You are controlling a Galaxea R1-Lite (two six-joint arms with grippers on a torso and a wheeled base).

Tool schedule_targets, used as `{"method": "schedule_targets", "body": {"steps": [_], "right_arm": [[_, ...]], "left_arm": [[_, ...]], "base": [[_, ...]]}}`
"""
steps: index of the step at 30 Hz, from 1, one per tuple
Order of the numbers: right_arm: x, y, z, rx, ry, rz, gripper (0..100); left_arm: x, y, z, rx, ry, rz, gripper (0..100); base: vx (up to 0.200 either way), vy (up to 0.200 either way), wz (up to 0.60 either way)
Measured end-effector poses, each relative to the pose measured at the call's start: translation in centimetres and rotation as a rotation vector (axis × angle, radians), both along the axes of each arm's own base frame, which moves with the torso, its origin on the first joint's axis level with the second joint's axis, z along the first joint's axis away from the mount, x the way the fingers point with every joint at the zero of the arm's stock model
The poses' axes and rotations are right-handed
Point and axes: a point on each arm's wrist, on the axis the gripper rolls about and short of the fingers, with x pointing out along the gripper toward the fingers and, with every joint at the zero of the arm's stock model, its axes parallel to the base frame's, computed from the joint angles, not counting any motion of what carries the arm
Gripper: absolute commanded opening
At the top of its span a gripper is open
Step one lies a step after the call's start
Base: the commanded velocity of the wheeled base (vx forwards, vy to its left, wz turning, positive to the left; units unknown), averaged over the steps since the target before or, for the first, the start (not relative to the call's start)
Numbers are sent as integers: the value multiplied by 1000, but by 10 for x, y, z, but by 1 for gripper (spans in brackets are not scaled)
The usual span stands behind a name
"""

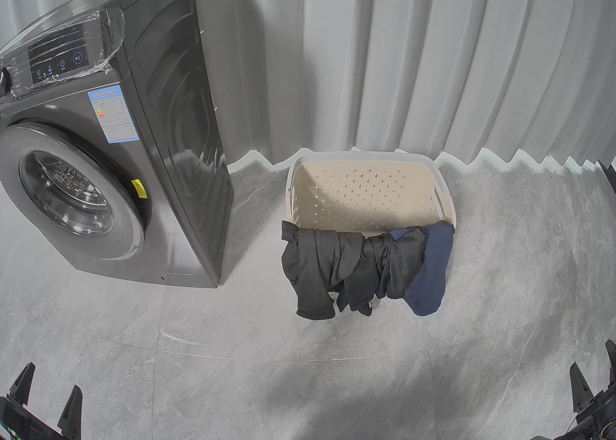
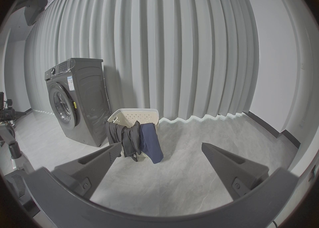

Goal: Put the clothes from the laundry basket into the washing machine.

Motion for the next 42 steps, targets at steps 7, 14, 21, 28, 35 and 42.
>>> {"method": "schedule_targets", "body": {"steps": [7, 14, 21, 28, 35, 42], "right_arm": [[0, 0, 0, 0, 1, 0, 100], [0, 0, 0, 0, 0, 0, 100], [0, 0, 0, 0, 0, 0, 100], [0, 0, 0, 0, 1, 0, 100], [0, 0, 0, 0, 1, -1, 100], [0, 0, 0, 0, 0, 0, 100]], "left_arm": [[0, 0, 0, 0, 0, 0, 100], [0, 0, 0, 0, 0, 0, 100], [0, 0, 0, 1, 0, 0, 100], [0, 0, 0, 1, 0, 0, 100], [0, 0, 0, 0, 0, -1, 100], [0, 0, 0, 0, 0, -1, 100]], "base": [[0, -200, 0], [0, -200, 0], [0, -143, 0], [0, 0, 0], [200, 0, 0], [86, 0, 0]]}}
